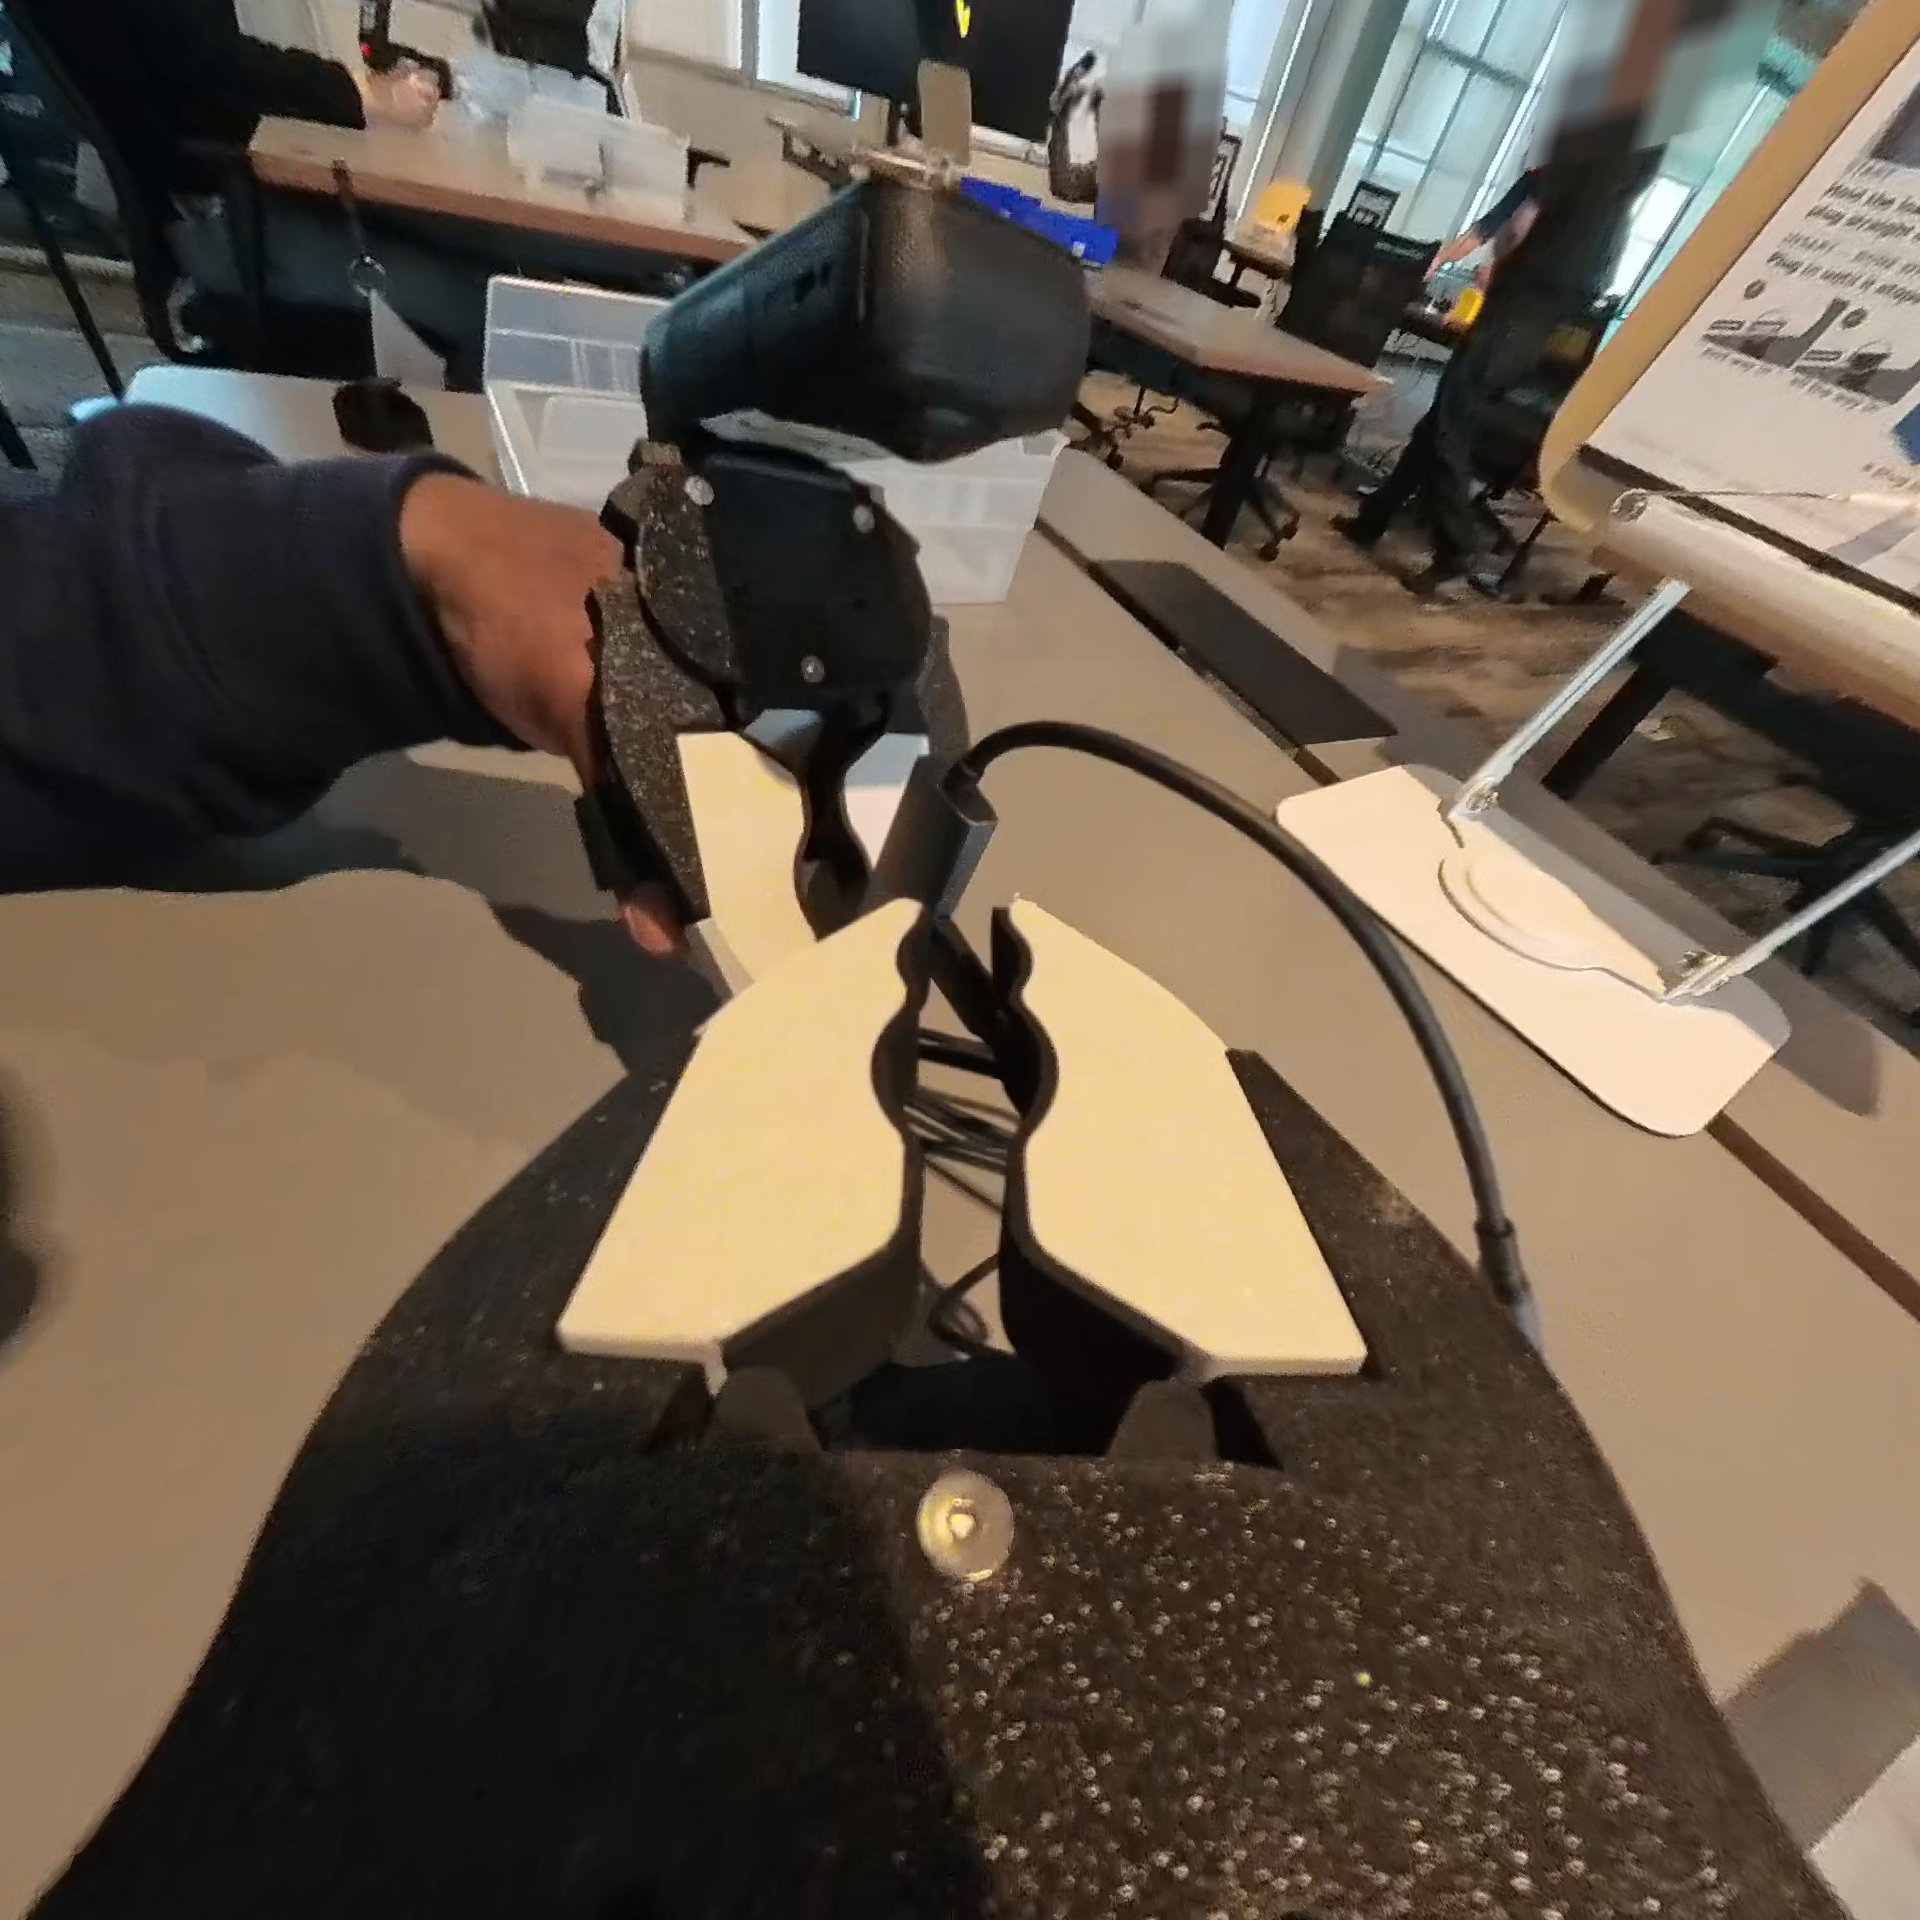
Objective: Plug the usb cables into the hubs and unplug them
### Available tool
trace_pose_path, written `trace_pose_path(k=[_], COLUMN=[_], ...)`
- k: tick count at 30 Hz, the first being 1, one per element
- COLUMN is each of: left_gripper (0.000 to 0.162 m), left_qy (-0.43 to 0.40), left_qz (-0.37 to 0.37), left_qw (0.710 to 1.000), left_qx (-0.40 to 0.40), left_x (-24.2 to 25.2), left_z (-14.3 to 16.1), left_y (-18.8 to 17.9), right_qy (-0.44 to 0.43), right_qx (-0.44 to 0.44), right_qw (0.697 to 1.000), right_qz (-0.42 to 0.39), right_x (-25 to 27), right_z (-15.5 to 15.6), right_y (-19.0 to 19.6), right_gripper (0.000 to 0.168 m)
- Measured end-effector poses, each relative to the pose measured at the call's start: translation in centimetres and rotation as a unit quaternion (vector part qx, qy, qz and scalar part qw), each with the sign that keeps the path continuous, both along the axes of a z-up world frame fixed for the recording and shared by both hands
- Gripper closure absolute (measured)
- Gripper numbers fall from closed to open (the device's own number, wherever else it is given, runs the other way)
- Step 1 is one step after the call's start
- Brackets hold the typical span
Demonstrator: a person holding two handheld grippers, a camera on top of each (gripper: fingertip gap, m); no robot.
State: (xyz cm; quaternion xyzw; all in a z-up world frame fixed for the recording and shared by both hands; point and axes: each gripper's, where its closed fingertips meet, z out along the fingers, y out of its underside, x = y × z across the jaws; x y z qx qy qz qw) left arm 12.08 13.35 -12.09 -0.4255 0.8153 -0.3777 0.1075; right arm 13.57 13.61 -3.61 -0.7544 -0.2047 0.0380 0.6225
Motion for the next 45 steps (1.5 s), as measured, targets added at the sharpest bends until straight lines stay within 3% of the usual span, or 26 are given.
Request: trace_pose_path(k=[8, 14, 25, 29, 38, 45], left_gripper=[0.152, 0.152, 0.151, 0.142, 0.142, 0.152], left_qy=[0.031, 0.024, -0.012, -0.046, -0.115, -0.125], left_qz=[-0.006, -0.048, -0.077, -0.075, -0.059, -0.084], left_qw=[0.992, 0.990, 0.987, 0.992, 0.989, 0.983], left_qx=[0.120, 0.131, 0.144, 0.094, -0.078, -0.103], left_x=[-1.4, -1.9, -1.8, -1.4, -0.7, -0.8], left_z=[-1.4, -1.4, -1.4, -0.6, 3.1, 3.0], left_y=[2.3, 1.4, 1.3, 0.9, 0.3, -0.6], right_qy=[-0.092, -0.092, -0.039, -0.011, -0.009, -0.019], right_qx=[-0.024, -0.089, -0.106, -0.111, -0.103, -0.106], right_qw=[0.995, 0.991, 0.991, 0.992, 0.992, 0.992], right_qz=[0.001, 0.032, 0.067, 0.062, 0.069, 0.072], right_x=[-0.2, -1.1, -2.2, -2.1, -2.2, -2.1], right_z=[-1.3, -4.1, -4.5, -4.4, -4.2, -4.5], right_y=[-0.1, -0.1, -0.3, -0.2, -0.4, -0.5], right_gripper=[0.155, 0.151, 0.161, 0.162, 0.162, 0.162])
